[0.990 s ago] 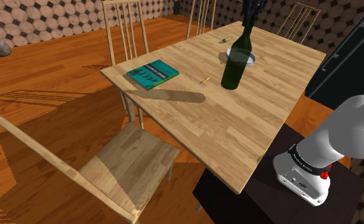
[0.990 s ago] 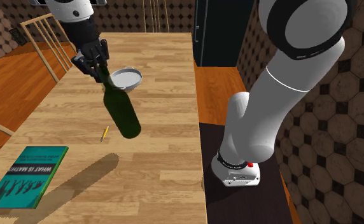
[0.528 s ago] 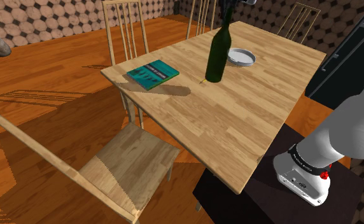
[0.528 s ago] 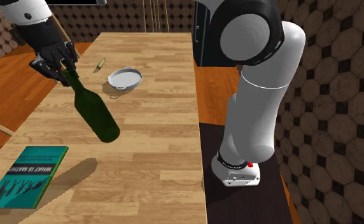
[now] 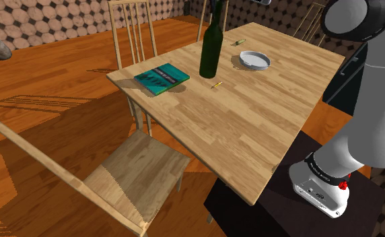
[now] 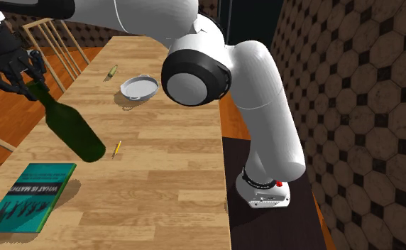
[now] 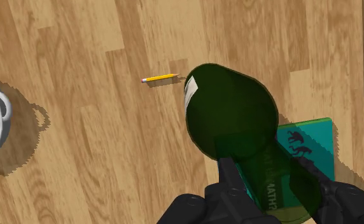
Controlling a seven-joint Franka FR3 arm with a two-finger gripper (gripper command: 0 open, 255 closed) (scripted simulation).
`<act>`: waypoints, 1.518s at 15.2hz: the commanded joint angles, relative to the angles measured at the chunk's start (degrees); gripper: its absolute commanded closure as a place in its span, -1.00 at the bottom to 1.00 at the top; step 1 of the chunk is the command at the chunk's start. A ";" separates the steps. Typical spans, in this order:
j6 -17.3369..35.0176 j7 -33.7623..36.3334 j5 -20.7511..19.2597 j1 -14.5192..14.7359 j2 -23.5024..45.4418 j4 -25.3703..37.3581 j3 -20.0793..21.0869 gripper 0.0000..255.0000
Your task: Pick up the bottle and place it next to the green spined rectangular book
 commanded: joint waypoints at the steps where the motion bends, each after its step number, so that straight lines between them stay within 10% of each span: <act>1: -1.10 0.45 0.26 -0.02 3.34 4.46 0.21 1.00; 14: 13.45 -0.01 -0.46 1.32 -3.45 -16.90 0.03 1.00; 23: 14.27 -0.04 -0.47 1.37 -3.65 -17.91 0.03 1.00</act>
